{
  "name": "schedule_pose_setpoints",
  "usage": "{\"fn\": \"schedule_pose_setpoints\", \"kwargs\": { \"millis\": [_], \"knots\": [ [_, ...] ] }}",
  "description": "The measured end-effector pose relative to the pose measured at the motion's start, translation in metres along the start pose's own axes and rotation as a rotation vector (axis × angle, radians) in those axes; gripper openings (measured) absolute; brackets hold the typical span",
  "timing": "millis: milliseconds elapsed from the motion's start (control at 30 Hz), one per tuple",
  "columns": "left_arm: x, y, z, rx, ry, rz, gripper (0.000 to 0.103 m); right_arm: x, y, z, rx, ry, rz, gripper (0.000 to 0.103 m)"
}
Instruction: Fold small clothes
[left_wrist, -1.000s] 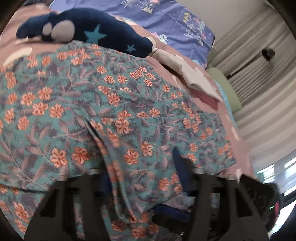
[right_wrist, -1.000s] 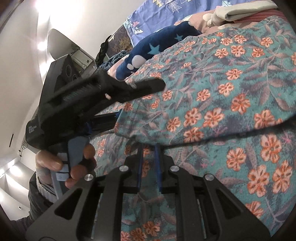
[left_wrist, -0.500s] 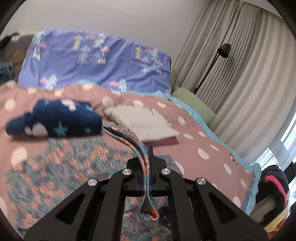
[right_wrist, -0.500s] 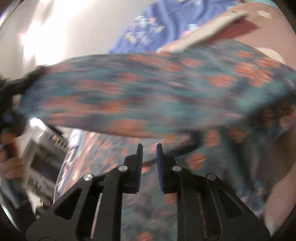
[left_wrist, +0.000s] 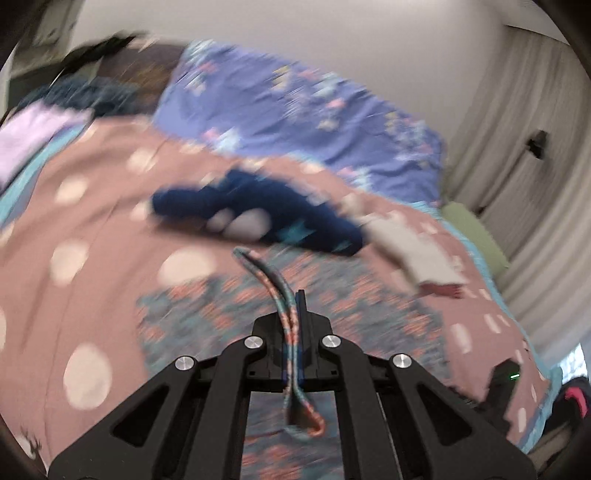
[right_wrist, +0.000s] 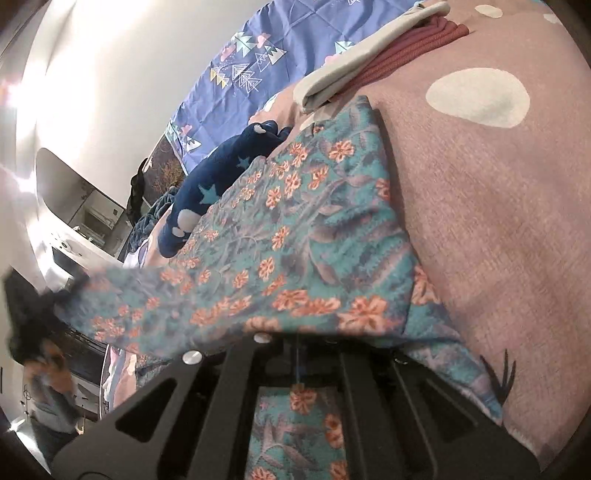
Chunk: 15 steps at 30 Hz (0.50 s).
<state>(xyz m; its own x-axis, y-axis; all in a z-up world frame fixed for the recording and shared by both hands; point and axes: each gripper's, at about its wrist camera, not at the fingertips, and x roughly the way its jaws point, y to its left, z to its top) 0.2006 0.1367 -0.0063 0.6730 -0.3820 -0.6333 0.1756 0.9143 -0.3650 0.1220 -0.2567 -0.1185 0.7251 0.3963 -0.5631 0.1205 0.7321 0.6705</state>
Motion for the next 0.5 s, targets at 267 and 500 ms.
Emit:
{"fn": "schedule_pose_setpoints", "kwargs": {
  "millis": [267,500],
  "knots": [
    [0.044,0.061,-0.038,-0.074,0.108,0.133,0.007,-0.003,0.001,0.000,-0.011,0.017,-0.004,0.001],
    [0.037,0.059,-0.054,0.015,0.107,0.240,0.027,-0.020,0.004,-0.025,-0.065,0.073,-0.019,0.004]
  ]
}}
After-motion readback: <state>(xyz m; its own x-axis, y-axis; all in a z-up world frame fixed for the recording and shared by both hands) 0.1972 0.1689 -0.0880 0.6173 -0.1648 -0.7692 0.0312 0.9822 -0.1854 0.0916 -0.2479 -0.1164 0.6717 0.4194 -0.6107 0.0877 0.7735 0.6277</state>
